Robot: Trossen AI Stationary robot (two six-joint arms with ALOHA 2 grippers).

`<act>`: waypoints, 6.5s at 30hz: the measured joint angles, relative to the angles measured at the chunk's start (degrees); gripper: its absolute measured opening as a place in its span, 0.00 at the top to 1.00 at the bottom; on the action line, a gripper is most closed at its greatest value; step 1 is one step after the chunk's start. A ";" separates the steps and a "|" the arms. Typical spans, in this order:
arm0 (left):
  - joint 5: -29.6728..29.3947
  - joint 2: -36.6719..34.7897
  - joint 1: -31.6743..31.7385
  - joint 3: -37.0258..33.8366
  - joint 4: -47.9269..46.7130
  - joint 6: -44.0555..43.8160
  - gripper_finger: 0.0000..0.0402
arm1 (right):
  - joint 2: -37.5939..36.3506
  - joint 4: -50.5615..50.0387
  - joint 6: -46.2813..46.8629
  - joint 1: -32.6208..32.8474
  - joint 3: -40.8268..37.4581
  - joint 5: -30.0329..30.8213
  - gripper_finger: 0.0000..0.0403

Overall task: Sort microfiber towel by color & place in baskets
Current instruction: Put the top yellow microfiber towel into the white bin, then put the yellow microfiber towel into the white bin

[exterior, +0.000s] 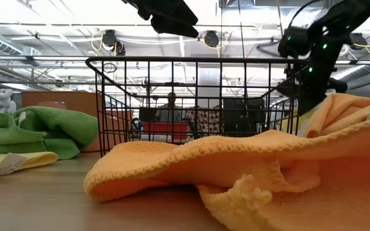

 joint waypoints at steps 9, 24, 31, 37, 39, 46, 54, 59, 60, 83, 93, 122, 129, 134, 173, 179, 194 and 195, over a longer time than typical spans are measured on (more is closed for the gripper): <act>0.00 0.00 -1.12 0.00 -1.16 0.20 0.26 | 10.53 0.87 2.27 -1.19 -1.16 -2.10 0.99; 0.02 0.00 -1.51 0.00 -1.12 0.39 0.26 | 7.49 3.97 1.74 -0.24 -2.69 -7.44 1.00; 0.02 0.00 -1.51 0.00 -0.99 0.42 0.26 | -1.66 -0.04 1.72 -0.25 -2.68 -8.86 1.00; 0.02 0.00 -1.51 0.00 -0.85 0.41 0.26 | -5.80 -1.83 1.62 -1.45 -2.67 -1.61 1.00; 0.02 0.00 -1.51 0.02 -0.40 0.39 0.26 | -5.24 -1.49 1.59 -2.78 -2.67 -1.46 1.00; 0.00 0.00 -1.51 0.02 0.08 0.37 0.26 | 2.51 0.79 -0.64 -6.68 -2.67 -1.74 1.00; 0.00 0.00 -1.51 0.02 -0.66 0.35 0.26 | 12.45 5.45 -1.22 -7.20 -2.67 -2.05 1.00; 0.00 0.00 -1.51 0.02 -0.67 0.34 0.26 | 17.09 7.51 -1.81 -7.18 -2.64 -3.36 1.00; 0.00 0.00 -1.51 0.02 -0.68 0.33 0.26 | 17.72 7.63 -1.68 -7.17 -2.57 -3.46 1.00; 0.00 0.00 -1.51 0.02 -0.50 0.39 0.26 | -0.12 11.43 -1.58 -3.32 -2.67 -7.55 1.00; 0.00 0.00 -1.51 0.02 -0.36 0.07 0.26 | 11.30 14.44 -1.60 -2.96 -2.67 -6.06 1.00; -0.01 0.02 -1.51 0.02 -3.20 -3.04 0.26 | -6.24 5.10 1.03 5.99 -2.64 -6.42 1.00; -0.02 0.02 -3.95 0.19 -9.17 -10.25 0.26 | -14.52 6.35 3.52 21.09 -2.64 -6.31 1.00; -0.22 0.02 -7.42 0.39 -16.67 -18.69 0.26 | -15.74 12.70 2.82 31.82 -2.64 -5.93 1.00; -4.92 9.66 -42.26 0.35 -28.06 -71.14 0.26 | 11.47 59.11 -11.75 65.04 -2.65 1.16 1.00; -4.72 10.01 -43.55 0.35 -32.69 -72.89 0.26 | 11.47 59.76 -11.60 65.04 -2.64 1.43 1.00; -5.51 10.01 -46.22 -0.02 -52.04 -89.91 0.22 | 11.47 57.97 -10.43 65.04 -2.64 1.34 1.00; -5.12 10.01 -46.18 -0.02 -51.99 -90.20 0.21 | 11.47 57.99 -10.40 65.04 -2.64 1.34 1.00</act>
